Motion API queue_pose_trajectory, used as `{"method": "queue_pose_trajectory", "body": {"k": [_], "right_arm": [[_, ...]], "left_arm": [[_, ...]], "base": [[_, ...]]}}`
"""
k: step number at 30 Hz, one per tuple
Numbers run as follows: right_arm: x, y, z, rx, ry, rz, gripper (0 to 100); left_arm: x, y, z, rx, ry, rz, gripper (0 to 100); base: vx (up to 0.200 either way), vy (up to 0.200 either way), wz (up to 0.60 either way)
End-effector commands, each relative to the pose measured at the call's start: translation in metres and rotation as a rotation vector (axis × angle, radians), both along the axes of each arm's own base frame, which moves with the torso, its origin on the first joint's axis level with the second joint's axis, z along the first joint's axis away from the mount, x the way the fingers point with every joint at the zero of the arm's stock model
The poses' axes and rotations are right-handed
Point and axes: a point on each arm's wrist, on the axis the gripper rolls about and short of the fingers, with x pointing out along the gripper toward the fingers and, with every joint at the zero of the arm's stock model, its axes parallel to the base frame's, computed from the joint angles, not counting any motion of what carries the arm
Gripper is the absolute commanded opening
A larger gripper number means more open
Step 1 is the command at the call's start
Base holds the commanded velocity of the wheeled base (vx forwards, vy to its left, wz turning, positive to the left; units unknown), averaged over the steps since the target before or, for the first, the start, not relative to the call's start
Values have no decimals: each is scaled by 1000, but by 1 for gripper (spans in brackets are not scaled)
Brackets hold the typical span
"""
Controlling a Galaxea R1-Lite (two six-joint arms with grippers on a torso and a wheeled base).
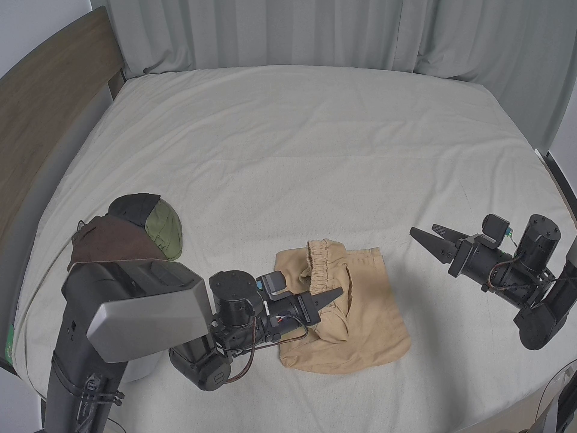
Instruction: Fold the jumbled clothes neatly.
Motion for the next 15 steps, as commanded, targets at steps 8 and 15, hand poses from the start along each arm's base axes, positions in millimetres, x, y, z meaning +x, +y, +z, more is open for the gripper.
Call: {"method": "queue_pose_trajectory", "body": {"k": [8, 15], "right_arm": [[0, 0, 0, 0, 0, 6, 100], [0, 0, 0, 0, 1, 6, 100]], "left_arm": [[0, -5, -8, 6, 7, -9, 0], [2, -10, -8, -2, -7, -19, 0]], "base": [[0, 0, 0], [0, 0, 0]]}}
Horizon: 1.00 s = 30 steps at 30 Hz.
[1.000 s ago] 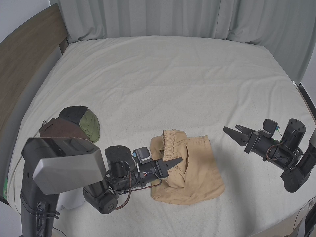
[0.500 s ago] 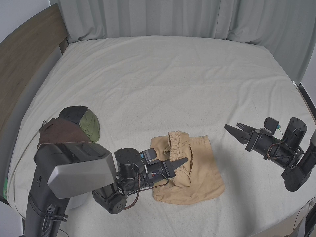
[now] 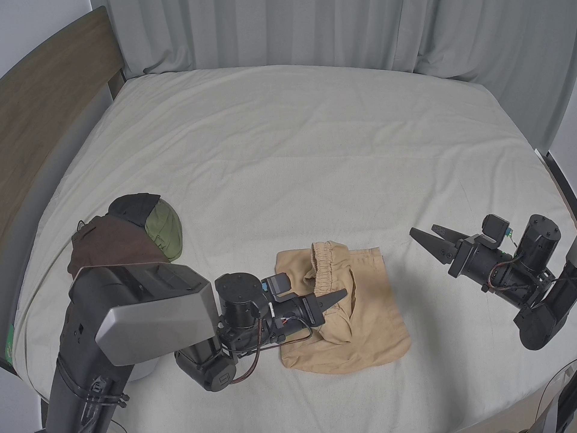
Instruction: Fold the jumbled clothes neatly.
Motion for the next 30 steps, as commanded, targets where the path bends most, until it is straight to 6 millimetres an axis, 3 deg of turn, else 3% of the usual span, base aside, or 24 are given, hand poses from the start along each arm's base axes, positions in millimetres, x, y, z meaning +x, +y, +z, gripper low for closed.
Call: {"method": "queue_pose_trajectory", "body": {"k": [1, 17, 18, 30], "right_arm": [[0, 0, 0, 0, 1, 2, 100], [0, 0, 0, 0, 1, 2, 100], [0, 0, 0, 0, 1, 2, 100], [0, -1, -3, -4, 12, -4, 100]], "left_arm": [[1, -4, -2, -3, -3, -5, 0], [-1, -6, -8, 6, 7, -13, 0], [-1, -6, -9, 7, 9, -13, 100], [1, -7, -11, 23, -28, 10, 100]], "base": [[0, 0, 0], [0, 0, 0], [0, 0, 0], [0, 0, 0]]}}
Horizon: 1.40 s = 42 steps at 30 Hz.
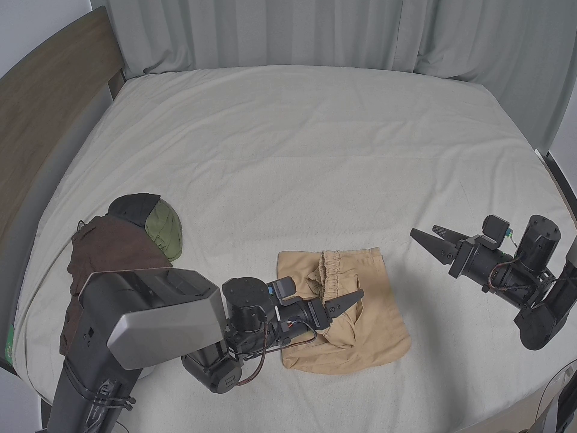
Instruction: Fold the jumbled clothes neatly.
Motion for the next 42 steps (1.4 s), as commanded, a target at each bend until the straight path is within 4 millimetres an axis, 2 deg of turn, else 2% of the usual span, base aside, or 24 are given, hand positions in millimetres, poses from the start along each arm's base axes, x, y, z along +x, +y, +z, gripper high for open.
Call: {"method": "queue_pose_trajectory", "body": {"k": [1, 12, 16, 22, 37, 42], "right_arm": [[0, 0, -2, -2, 8, 2, 100], [-1, 2, -3, -3, 11, 7, 100], [-1, 1, -3, -3, 11, 5, 100], [-1, 2, -4, -4, 16, 8, 100], [0, 3, -9, -9, 34, 10, 100], [0, 3, -9, -9, 34, 11, 100]], "left_arm": [[-1, -1, -2, 11, -12, 0, 100], [-12, -14, -1, 36, -52, -24, 100], [-10, -11, -6, 47, -50, -15, 100], [-11, -11, 5, 33, -72, -9, 100], [-21, -21, 12, 66, -149, -20, 100], [-22, -18, 14, 79, -165, -12, 100]], "base": [[0, 0, 0], [0, 0, 0], [0, 0, 0], [0, 0, 0], [0, 0, 0], [0, 0, 0]]}}
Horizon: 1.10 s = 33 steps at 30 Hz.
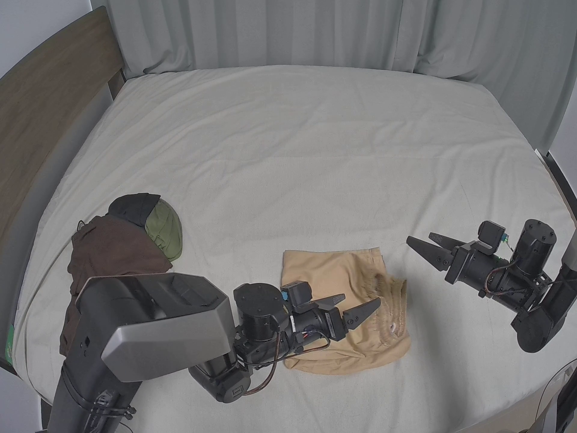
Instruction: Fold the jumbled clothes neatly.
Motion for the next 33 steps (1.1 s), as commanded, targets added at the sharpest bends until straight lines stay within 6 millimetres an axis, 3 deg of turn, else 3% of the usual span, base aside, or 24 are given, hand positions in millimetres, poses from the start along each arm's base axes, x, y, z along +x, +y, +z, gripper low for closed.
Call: {"method": "queue_pose_trajectory", "body": {"k": [1, 12, 20, 21, 22, 23, 26, 33], "right_arm": [[0, 0, -1, -1, 4, 2, 100], [-5, 9, -16, -10, 74, 31, 100], [-16, 28, -31, 6, 177, 94, 100], [-16, 28, -31, 6, 177, 94, 100], [-18, 29, -32, 6, 187, 102, 100], [-18, 29, -32, 6, 187, 102, 100], [-21, 36, -34, 1, 196, 127, 100], [-24, 43, -40, -13, 215, 128, 100]], "left_arm": [[0, 1, 2, 5, -14, 2, 100], [6, 14, 4, 16, -16, 46, 100], [5, 77, 40, 52, -34, 167, 100], [5, 77, 40, 52, -34, 167, 100], [3, 96, 46, 88, -66, 193, 100], [3, 96, 46, 88, -66, 193, 100], [0, 133, 49, 188, -130, 224, 100], [-22, 164, 47, 311, -174, 195, 100]], "base": [[0, 0, 0], [0, 0, 0], [0, 0, 0], [0, 0, 0], [0, 0, 0], [0, 0, 0], [0, 0, 0], [0, 0, 0]]}}
